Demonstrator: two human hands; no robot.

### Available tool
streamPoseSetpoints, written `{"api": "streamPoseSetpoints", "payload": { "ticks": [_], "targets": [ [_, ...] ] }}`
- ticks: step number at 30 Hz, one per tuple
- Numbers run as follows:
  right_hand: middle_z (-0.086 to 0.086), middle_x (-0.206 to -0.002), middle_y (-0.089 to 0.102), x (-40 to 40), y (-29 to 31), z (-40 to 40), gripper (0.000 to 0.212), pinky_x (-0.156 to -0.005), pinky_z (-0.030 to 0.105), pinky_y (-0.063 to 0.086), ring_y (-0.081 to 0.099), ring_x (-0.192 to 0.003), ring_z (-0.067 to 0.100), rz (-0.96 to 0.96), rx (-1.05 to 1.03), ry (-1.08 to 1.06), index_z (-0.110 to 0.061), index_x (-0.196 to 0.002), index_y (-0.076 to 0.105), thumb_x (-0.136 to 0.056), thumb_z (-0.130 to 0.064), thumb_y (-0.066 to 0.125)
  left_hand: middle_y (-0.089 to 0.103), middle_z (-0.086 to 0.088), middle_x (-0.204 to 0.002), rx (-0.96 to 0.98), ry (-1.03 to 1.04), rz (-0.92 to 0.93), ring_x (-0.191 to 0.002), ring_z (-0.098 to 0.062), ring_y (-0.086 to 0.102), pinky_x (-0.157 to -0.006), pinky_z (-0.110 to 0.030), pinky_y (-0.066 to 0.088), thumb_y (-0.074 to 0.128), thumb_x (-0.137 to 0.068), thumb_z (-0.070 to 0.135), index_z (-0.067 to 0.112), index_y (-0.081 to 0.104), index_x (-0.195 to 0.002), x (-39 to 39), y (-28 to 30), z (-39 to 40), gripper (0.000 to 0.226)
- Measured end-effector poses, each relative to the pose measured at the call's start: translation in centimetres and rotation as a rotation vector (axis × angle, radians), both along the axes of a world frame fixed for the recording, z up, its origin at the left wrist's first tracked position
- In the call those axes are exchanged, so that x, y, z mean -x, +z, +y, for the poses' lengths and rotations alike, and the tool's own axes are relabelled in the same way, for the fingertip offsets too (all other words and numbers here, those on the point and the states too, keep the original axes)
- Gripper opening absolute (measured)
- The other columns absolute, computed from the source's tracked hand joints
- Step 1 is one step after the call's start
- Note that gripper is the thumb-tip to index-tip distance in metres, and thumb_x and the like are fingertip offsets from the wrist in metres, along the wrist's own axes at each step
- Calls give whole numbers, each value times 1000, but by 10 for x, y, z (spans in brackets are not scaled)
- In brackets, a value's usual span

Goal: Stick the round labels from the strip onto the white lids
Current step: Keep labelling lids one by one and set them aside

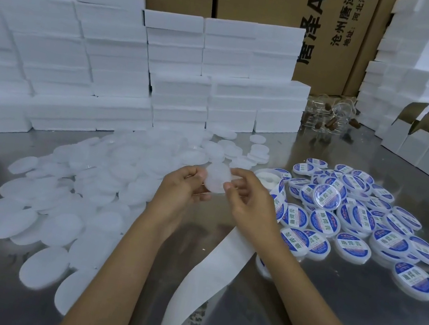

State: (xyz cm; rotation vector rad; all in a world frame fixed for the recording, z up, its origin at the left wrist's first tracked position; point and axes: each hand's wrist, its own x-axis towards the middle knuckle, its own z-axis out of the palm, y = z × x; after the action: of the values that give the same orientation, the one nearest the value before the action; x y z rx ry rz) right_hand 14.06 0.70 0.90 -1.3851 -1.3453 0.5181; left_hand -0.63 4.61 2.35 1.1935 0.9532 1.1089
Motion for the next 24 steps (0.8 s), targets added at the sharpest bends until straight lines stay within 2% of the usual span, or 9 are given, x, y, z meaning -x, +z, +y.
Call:
{"api": "streamPoseSetpoints", "payload": {
  "ticks": [3, 6, 9, 12, 15, 17, 20, 24],
  "targets": [
    [7, -87, 70, -2, 1, -3, 20, -80, 31, 54, 69, -86, 20, 89, -20, -8, -17, -114, 61, -95, -15, 65, 76, -10, -111, 32, -71, -105, -94, -19, 73, -80, -30, 58, 50, -106, 15, 4, 68, -115, 0, 2, -1, 23],
    [8, -82, 72, -3, 1, -10, 18, -81, 39, 56, 70, -83, 23, 101, -20, 12, -15, -111, 65, -93, -14, 67, 74, -10, -115, 20, -103, -107, -95, -20, 73, -77, -31, 61, 54, -104, 19, 4, 68, -118, -3, 2, -2, 24],
    [2, -79, 72, -5, 0, -17, 18, -76, 30, 55, 69, -79, 16, 106, -16, 7, -19, -109, 66, -91, -18, 71, 71, -10, -120, -38, -79, 17, -95, -18, 73, -73, -27, 58, 59, -102, 18, 8, 67, -123, -10, -1, -6, 25],
    [-7, -84, 69, -23, -2, -24, 16, -72, 23, 52, 64, -80, 4, 75, -71, -213, -24, -108, 65, -92, -25, 68, 69, -16, -123, -27, -50, 30, -91, -25, 71, -70, -28, 56, 59, -101, 13, 6, 65, -123, -12, -3, -5, 23],
    [-9, -98, 68, -46, -7, -37, 16, -72, 22, 47, 59, -87, 3, -141, -63, -416, -22, -110, 64, -95, -18, 58, 75, -11, -111, 17, -68, -47, -96, -36, 73, -69, -31, 60, 54, -103, 6, 8, 63, -122, -10, -2, -3, 21],
    [-2, -111, 65, -52, -16, -41, 23, -85, 30, 45, 55, -104, 14, -395, 60, -390, -17, -115, 64, -93, -19, 61, 78, -7, -100, 63, -105, -96, -94, -35, 75, -72, -36, 63, 51, -104, 4, 11, 61, -123, -11, -3, -4, 22],
    [-1, -122, 60, -43, -23, -42, 32, -101, 38, 35, 48, -120, 20, -662, 217, -312, -19, -121, 61, -91, -31, 62, 73, -12, -110, 99, -129, -91, -93, -35, 75, -75, -39, 64, 48, -105, 4, 12, 60, -123, -14, -6, -7, 23],
    [-4, -119, 61, -28, -25, -41, 32, -98, 35, 30, 47, -115, 18, -798, 174, -296, -22, -116, 65, -92, -40, 56, 67, -12, -114, 98, -101, -34, -102, -35, 72, -79, -38, 63, 45, -105, 3, 16, 62, -114, -17, -8, -6, 23]
  ]
}}
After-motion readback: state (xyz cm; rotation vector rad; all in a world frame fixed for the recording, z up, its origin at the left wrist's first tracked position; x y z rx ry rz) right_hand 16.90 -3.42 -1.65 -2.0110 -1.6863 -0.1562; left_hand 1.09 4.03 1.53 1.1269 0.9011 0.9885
